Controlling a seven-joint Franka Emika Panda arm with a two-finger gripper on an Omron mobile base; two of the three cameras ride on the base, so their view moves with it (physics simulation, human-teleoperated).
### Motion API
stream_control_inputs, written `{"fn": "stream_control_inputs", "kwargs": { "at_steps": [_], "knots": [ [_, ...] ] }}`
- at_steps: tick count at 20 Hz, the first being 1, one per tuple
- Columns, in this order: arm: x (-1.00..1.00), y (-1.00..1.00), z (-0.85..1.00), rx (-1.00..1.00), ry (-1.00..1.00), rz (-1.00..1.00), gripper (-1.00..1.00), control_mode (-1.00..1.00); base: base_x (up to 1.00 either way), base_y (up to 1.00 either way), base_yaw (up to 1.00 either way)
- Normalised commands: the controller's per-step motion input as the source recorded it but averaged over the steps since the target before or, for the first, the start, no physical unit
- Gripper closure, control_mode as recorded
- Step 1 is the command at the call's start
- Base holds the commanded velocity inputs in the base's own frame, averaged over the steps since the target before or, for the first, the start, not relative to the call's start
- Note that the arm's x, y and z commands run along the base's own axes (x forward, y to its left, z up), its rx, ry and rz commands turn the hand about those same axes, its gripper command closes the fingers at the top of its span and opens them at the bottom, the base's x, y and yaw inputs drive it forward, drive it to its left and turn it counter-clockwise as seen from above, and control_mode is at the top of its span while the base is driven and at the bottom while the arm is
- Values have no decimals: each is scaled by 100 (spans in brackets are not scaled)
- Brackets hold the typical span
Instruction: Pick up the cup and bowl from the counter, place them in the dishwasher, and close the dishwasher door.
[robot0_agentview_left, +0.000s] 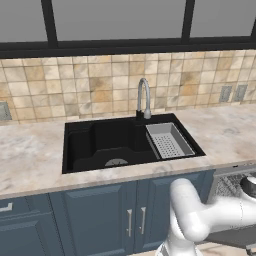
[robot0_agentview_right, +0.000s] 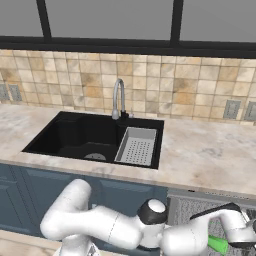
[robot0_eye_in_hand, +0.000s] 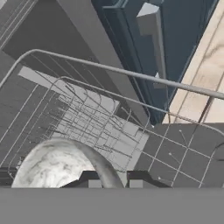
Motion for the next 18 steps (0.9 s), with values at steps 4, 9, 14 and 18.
{"fn": "stream_control_inputs", "kwargs": {
  "at_steps": [4, 9, 14, 18],
  "knots": [
    [-6, -14, -94, 2, 0, 2, -100, -100, 0, 0, 0],
    [-51, -1, -100, 7, 0, 8, -100, -100, 0, 0, 0],
    [-58, -8, -83, 6, -1, 8, -100, -100, 0, 0, 0],
    [-41, -1, 21, 8, -8, 5, -100, -100, 0, 0, 0]
  ]
}}
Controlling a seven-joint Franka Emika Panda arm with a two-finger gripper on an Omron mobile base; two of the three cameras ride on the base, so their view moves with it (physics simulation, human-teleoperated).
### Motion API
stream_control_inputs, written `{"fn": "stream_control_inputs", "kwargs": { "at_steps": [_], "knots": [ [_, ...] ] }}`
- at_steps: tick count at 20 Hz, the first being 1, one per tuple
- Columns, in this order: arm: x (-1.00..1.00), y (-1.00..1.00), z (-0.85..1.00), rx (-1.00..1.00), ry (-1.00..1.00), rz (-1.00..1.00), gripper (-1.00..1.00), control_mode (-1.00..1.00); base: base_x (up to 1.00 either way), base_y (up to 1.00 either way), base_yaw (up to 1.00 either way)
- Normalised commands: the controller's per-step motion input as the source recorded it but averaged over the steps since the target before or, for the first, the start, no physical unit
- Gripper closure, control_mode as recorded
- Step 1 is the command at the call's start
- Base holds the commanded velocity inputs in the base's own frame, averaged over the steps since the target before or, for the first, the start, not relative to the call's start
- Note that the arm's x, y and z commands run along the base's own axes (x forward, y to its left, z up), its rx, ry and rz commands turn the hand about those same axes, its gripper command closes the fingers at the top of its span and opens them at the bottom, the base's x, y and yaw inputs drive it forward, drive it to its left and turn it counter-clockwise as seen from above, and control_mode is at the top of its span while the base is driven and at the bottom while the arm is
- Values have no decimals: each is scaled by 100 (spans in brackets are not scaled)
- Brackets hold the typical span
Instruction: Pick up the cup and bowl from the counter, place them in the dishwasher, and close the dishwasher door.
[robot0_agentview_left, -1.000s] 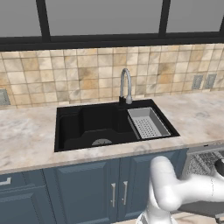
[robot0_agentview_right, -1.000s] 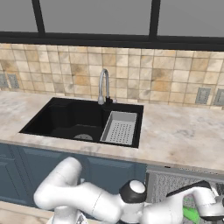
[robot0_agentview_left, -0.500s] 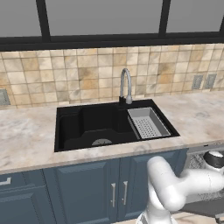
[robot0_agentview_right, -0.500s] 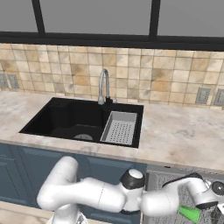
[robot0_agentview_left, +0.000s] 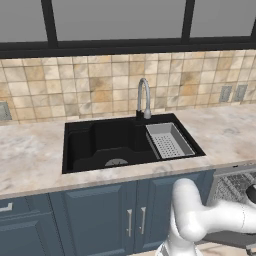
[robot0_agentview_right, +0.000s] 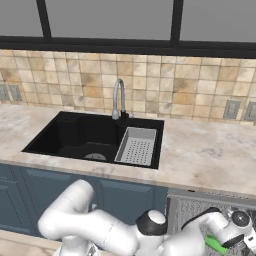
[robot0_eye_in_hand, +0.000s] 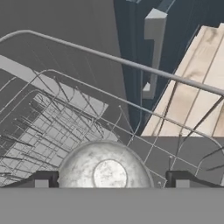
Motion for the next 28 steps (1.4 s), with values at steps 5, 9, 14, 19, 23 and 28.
{"fn": "stream_control_inputs", "kwargs": {
  "at_steps": [5, 9, 14, 19, 23, 28],
  "knots": [
    [-33, 0, 48, 20, -3, 5, -100, -100, 0, 0, 0],
    [-24, 0, 3, 11, 0, 9, -100, -100, 0, 0, 0],
    [-2, 4, -23, 0, 0, 5, -100, -100, 0, 0, 0],
    [0, 25, -30, -4, 0, 0, -100, -100, 0, 0, 0],
    [0, 21, -32, -1, 0, 0, -100, -100, 0, 0, 0],
    [0, 20, -27, 0, 0, 0, -100, -100, 0, 0, 0]
  ]
}}
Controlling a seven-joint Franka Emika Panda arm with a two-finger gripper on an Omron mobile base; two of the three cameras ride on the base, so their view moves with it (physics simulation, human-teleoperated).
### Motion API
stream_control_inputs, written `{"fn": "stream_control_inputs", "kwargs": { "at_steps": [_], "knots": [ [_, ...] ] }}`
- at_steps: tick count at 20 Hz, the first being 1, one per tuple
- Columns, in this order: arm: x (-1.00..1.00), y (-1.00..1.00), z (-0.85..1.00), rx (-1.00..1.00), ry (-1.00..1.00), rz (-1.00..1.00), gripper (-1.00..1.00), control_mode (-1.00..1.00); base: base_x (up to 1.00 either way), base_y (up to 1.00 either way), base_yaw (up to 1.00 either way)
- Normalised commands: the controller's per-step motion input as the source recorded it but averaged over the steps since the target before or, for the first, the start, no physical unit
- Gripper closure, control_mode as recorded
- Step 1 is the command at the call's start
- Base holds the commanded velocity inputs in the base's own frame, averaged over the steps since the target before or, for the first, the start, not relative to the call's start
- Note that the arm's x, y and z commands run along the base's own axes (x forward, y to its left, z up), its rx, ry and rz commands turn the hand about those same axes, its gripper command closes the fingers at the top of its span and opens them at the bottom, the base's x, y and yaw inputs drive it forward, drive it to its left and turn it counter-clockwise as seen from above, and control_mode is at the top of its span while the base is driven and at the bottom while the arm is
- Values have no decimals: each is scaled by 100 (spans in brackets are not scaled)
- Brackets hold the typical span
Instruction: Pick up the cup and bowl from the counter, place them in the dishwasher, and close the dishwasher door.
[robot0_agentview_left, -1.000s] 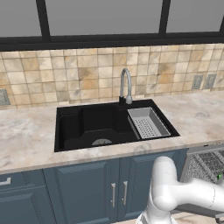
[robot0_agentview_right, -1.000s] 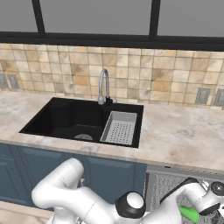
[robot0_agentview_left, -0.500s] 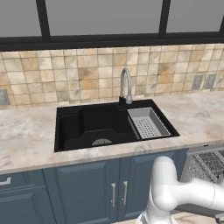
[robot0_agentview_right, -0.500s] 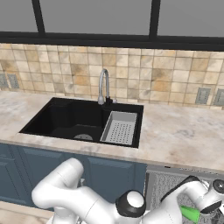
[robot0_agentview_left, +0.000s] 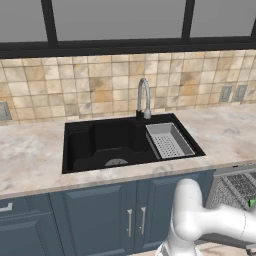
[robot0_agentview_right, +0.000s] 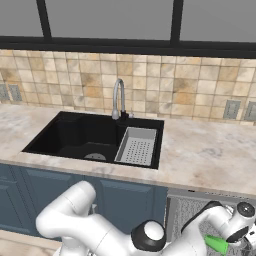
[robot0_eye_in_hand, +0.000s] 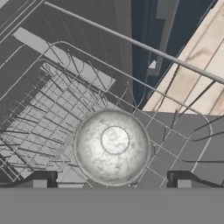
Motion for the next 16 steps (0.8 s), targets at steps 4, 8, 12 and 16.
{"fn": "stream_control_inputs", "kwargs": {
  "at_steps": [4, 8, 12, 16],
  "knots": [
    [0, 14, -19, 0, 0, 0, -100, -100, 0, 0, 0],
    [-1, 11, -15, 0, 0, 0, -100, -100, 0, 0, 0],
    [-31, 6, -18, 0, 0, 0, -100, -100, 0, 0, 0],
    [-70, 0, -24, 0, -5, 0, -100, -100, 0, 0, 0]
  ]
}}
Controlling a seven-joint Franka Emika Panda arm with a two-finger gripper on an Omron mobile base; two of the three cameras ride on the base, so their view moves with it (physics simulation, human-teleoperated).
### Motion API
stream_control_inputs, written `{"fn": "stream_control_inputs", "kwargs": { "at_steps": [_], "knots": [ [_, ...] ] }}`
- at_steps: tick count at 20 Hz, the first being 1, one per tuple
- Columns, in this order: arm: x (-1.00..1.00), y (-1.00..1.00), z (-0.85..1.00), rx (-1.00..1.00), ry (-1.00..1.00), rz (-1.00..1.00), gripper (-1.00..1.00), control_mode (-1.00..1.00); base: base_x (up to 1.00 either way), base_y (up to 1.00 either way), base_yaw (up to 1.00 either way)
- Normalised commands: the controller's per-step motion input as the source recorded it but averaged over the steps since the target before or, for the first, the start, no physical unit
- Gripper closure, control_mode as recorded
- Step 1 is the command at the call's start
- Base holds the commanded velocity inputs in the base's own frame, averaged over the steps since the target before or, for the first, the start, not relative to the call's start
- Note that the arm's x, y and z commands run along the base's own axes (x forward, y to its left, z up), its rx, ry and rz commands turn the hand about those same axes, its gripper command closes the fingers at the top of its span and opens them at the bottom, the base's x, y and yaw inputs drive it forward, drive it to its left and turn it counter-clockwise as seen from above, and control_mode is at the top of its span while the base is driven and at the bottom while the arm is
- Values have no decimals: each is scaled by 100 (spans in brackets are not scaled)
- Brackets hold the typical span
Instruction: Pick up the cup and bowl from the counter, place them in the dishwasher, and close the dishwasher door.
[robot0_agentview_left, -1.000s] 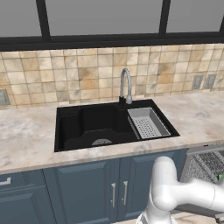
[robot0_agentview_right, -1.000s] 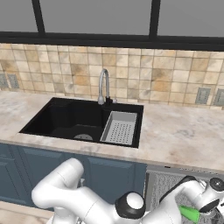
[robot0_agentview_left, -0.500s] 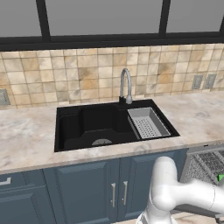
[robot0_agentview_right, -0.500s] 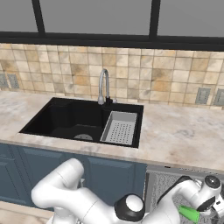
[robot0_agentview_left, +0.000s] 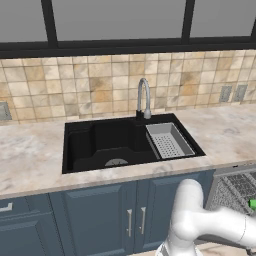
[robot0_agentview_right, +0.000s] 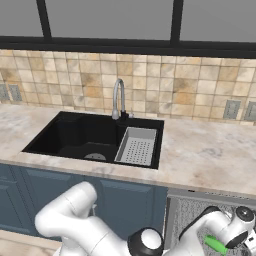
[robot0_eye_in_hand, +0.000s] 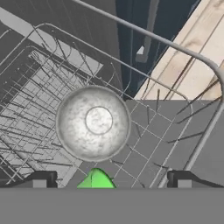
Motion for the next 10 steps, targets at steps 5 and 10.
{"fn": "stream_control_inputs", "kwargs": {
  "at_steps": [5, 10],
  "knots": [
    [-60, 0, -7, 0, -8, 0, -100, -100, 0, 0, 0],
    [-54, 0, -6, 0, -9, 0, -100, -100, 0, 0, 0]
  ]
}}
